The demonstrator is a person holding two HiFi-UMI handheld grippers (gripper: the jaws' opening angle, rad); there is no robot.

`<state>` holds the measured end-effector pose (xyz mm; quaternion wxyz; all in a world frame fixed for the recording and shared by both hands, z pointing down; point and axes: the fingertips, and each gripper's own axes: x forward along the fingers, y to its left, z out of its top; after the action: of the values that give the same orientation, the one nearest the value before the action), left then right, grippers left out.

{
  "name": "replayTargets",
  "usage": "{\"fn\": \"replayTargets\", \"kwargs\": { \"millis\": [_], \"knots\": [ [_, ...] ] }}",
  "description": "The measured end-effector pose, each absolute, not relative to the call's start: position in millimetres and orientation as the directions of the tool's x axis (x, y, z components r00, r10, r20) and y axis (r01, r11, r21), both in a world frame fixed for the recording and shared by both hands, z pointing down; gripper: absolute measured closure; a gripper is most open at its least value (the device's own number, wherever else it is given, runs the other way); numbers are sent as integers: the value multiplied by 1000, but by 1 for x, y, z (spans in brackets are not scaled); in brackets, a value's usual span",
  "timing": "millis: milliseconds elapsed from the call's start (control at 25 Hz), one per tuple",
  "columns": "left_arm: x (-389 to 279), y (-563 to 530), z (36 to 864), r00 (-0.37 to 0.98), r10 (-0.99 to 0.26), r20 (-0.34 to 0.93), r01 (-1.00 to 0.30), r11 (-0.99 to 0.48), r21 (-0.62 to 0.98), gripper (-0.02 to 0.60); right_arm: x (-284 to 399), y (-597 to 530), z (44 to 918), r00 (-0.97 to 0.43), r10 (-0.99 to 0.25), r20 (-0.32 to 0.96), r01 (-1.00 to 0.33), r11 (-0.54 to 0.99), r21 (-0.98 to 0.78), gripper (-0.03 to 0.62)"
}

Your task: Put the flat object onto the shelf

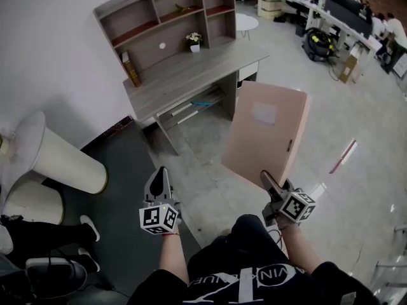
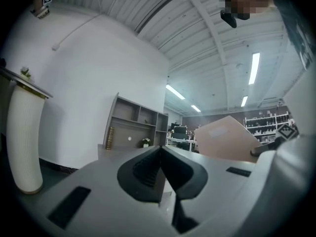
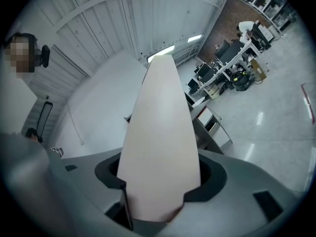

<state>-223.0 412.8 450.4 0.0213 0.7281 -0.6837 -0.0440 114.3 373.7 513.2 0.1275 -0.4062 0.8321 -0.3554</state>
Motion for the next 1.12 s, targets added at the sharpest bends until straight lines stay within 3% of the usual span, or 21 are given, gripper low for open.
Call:
{"fn": "replayTargets", "kwargs": {
  "millis": [560, 1120],
  "knots": [
    [-225, 392, 471, 70, -997, 32, -991, -66, 112, 577, 107, 351, 511, -645, -761, 74, -577, 421, -700, 299],
    [-245, 287, 449, 73, -997, 8, -994, -72, 83, 577, 80, 252, 518, -660, -748, 67, -533, 404, -743, 298]
  ]
}}
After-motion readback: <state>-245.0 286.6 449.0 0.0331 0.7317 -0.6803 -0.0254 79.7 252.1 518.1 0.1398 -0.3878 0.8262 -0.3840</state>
